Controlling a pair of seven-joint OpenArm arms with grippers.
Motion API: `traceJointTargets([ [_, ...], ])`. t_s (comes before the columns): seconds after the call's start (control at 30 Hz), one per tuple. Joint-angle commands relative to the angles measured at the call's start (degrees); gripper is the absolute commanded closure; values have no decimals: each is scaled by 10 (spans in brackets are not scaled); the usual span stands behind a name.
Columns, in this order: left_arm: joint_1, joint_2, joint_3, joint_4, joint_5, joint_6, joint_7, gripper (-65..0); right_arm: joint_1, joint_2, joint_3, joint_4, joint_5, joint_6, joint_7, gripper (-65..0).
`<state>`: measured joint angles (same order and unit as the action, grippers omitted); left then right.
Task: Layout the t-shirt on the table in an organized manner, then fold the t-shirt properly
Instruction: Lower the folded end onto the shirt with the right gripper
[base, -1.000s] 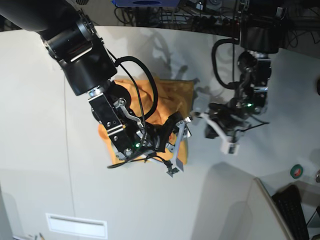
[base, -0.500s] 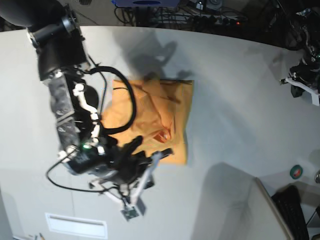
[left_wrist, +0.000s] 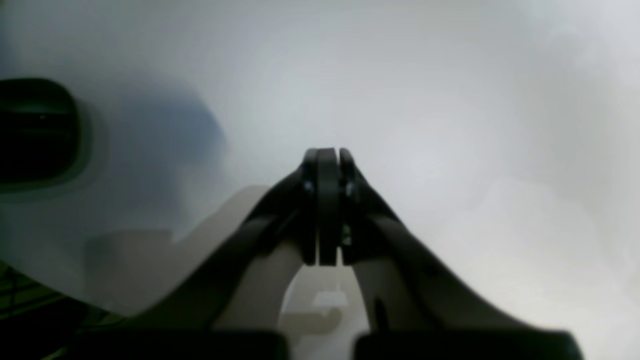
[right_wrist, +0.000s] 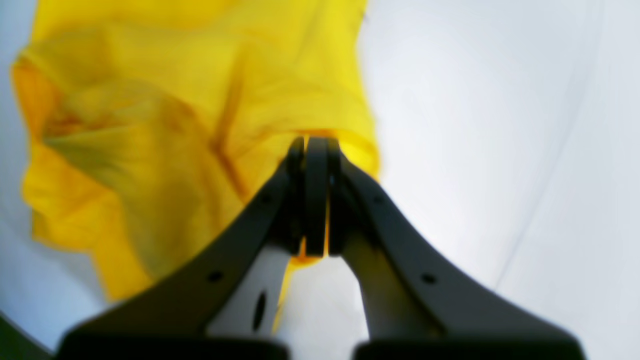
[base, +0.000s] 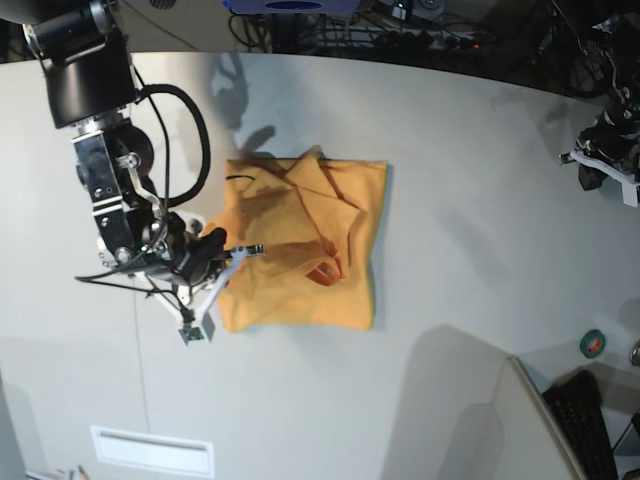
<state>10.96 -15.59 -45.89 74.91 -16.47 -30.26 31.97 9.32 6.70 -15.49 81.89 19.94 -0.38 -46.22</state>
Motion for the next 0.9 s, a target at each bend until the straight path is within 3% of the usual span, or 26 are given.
traceJointTargets([
  [0.0,-3,-12,-3,8,-6,-3,-14,0,15,3,-18,11,1,4,12,0],
  [0.37,-2,-12,-3,6,-4,-3,-14,0,-12,-51,-182,58,1,1,10,0],
  [0.6,-3,-12,-3,6,-3,-3,-14,0,-30,-69,-195,60,1,1,9,0],
  [0.87,-3,-12,-3,6,-5,-3,-14,0,-51,-66,-229,68,1,1,-58,0],
])
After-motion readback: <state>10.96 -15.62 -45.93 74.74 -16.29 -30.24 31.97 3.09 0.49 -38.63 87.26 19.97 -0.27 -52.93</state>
